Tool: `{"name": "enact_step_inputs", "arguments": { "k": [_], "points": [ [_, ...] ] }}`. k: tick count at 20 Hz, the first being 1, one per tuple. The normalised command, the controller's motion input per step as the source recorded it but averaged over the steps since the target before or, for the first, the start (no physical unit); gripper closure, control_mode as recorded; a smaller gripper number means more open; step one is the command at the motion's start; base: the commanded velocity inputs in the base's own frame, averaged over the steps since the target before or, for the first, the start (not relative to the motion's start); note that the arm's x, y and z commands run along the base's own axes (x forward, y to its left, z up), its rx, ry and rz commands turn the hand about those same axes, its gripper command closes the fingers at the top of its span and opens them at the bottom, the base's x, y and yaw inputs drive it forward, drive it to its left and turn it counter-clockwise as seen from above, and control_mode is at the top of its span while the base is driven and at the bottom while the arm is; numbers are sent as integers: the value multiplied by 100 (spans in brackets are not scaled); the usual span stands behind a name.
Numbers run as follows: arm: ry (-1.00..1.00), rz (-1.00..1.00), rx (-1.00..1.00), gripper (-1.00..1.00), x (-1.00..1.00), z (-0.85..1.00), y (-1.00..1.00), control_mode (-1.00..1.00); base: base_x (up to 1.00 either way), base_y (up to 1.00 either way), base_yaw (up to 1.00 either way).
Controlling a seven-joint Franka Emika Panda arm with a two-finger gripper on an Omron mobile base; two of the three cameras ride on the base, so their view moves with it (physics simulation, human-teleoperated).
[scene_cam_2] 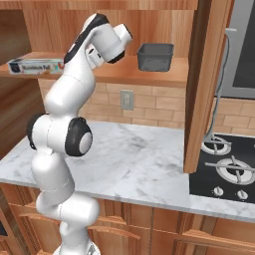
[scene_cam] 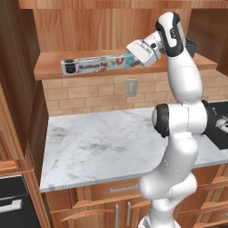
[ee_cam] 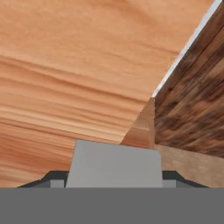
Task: Retrieve the tupperware and aluminum foil from the cabinet and place them on the dining counter near the plate with avocado and cucumber to prepare for storing leftovers.
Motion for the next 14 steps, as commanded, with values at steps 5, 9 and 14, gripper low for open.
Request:
{"name": "enact_step_inputs", "arguments": {
  "k": [5,9,14],
  "points": [
    [-9,-2,0,100,-100,-21,0,-100,0,0,0],
    [-10,-7,0,100,-100,-6,0,-100,0,0,0],
    [-6,-5,0,100,-100,0,0,-100,0,0,0]
  ]
}}
